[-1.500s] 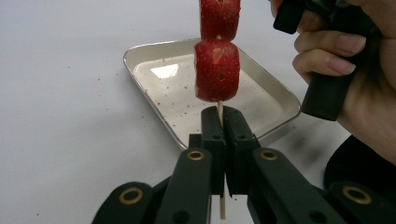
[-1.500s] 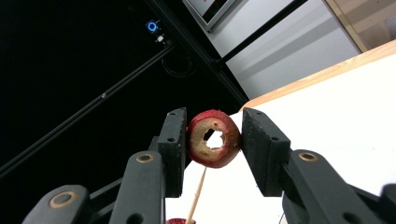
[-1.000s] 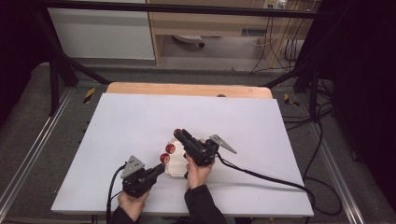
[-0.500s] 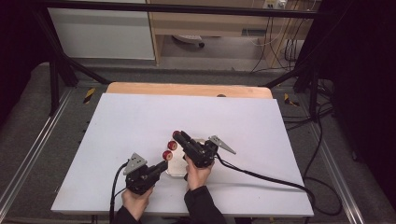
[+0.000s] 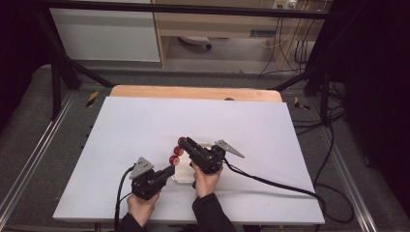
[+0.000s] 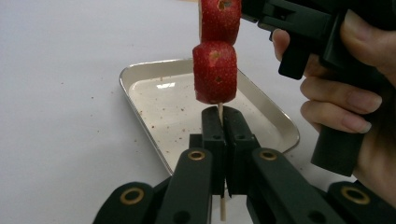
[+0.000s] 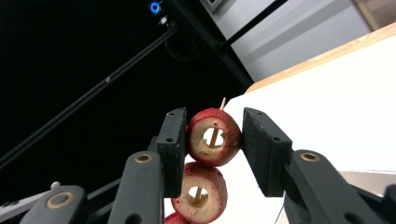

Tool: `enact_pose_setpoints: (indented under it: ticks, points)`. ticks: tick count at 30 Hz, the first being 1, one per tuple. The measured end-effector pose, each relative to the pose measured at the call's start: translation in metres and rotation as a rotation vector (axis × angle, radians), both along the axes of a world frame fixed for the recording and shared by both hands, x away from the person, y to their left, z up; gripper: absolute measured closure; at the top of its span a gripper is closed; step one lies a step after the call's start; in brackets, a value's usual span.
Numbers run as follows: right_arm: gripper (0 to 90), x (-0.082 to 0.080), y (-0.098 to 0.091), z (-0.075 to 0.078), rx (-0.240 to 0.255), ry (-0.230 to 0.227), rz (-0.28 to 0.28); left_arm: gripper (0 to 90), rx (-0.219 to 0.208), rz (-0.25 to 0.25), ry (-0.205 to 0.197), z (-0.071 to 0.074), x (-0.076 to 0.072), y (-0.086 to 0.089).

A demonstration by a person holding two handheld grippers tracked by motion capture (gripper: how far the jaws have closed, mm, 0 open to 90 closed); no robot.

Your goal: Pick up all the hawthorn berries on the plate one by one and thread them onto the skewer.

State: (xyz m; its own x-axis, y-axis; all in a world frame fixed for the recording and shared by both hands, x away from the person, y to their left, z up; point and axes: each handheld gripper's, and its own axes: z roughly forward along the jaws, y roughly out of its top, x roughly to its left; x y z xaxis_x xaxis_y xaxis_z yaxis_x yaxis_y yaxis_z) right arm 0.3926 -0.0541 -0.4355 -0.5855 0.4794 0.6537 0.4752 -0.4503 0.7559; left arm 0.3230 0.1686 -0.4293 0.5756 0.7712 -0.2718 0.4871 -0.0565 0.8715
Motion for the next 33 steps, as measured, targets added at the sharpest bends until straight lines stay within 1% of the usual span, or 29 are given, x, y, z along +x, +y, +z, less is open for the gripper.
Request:
enact_pose_setpoints:
  ticks: [1,5,7,10,12,15,18,23,24,25,26,27,29,32,33]
  points:
    - [57.6,0.000,-0.001,0.002,-0.011,0.002,0.008,88.6,-0.001,0.001,-0.001,0.001,0.000,0.001]
    - [51.7,-0.001,-0.005,0.009,-0.089,-0.014,0.029,88.5,-0.004,0.007,-0.005,0.001,0.000,0.007]
    - [48.5,-0.002,-0.008,0.013,-0.140,-0.020,0.043,88.5,0.001,0.007,-0.005,0.001,0.000,0.010]
    - [43.9,-0.002,-0.012,0.018,-0.210,-0.030,0.068,88.5,-0.004,0.008,-0.004,0.001,0.000,0.014]
    - [40.0,-0.001,-0.015,0.021,-0.260,-0.025,0.096,88.5,-0.002,0.006,-0.008,0.001,0.000,0.016]
    - [33.4,0.000,-0.019,0.023,-0.349,-0.017,0.134,88.5,-0.001,0.001,-0.009,0.001,0.000,0.019]
    - [27.2,0.001,-0.023,0.023,-0.432,-0.027,0.163,88.5,0.009,-0.003,-0.010,0.001,0.000,0.020]
    - [16.9,0.001,-0.033,0.021,-0.518,-0.005,0.215,88.5,0.015,-0.010,-0.018,0.001,0.000,0.021]
    - [14.5,0.001,-0.035,0.021,-0.537,-0.004,0.220,88.5,0.022,-0.011,-0.024,0.002,0.000,0.022]
    - [12.1,0.001,-0.037,0.020,-0.562,-0.006,0.226,88.5,0.024,-0.014,-0.021,0.002,0.000,0.022]
    - [9.9,0.001,-0.040,0.019,-0.589,-0.006,0.230,88.5,0.031,-0.014,-0.027,0.002,0.000,0.022]
    - [8.4,0.001,-0.043,0.018,-0.616,-0.008,0.236,88.5,0.033,-0.015,-0.028,0.002,0.000,0.022]
    - [6.6,0.001,-0.049,0.016,-0.654,-0.004,0.249,88.5,0.035,-0.017,-0.028,0.002,0.000,0.023]
    - [4.1,0.000,-0.060,0.013,-0.699,-0.013,0.257,88.5,0.037,-0.021,-0.026,0.003,0.000,0.023]
    - [3.5,-0.001,-0.064,0.012,-0.715,-0.008,0.256,88.5,0.037,-0.023,-0.026,0.003,0.000,0.024]
